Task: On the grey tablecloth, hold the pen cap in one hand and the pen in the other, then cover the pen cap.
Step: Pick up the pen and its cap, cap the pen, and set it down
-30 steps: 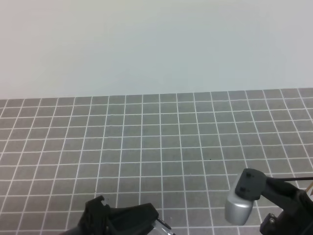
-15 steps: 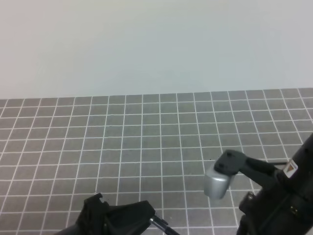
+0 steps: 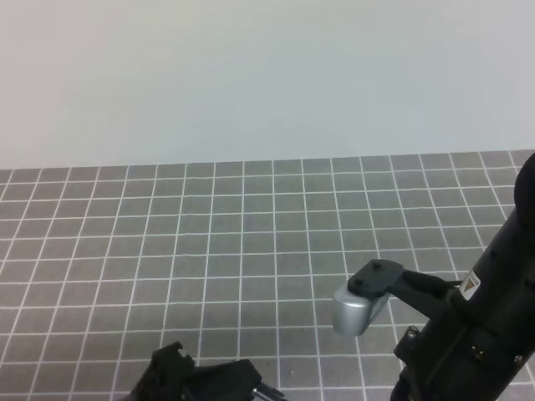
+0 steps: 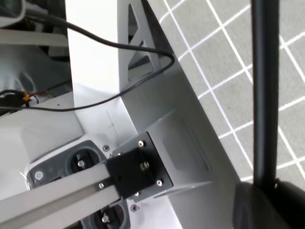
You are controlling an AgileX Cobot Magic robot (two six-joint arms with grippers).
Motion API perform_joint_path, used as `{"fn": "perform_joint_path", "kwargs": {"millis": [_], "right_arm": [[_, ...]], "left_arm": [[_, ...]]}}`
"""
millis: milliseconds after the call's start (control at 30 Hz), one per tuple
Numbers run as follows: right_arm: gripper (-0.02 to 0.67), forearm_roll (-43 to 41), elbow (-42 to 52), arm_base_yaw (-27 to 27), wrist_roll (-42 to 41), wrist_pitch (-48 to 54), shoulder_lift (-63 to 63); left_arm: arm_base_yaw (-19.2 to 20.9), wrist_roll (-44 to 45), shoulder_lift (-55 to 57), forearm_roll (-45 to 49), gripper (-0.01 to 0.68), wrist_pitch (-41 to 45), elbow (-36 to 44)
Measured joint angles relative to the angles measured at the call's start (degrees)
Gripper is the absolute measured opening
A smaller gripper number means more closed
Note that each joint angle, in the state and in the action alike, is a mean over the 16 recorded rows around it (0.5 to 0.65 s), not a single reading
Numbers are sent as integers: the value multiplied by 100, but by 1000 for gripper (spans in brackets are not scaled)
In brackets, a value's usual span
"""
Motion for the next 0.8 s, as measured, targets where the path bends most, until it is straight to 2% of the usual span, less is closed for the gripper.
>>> {"fn": "perform_joint_path", "kwargs": {"millis": [333,467,800], "right_arm": [[-3,-64,5,4,-5,5,40],[-3,-67,-5,2,-5,5,41],[-3,-141,-43,-6,27,-1,48]], "left_arm": [[-101,-235,1,-281,73,88,3],[-109,-369,1,-515,105,19,5],[-151,-372,1,-1742,288,-517,9]]}}
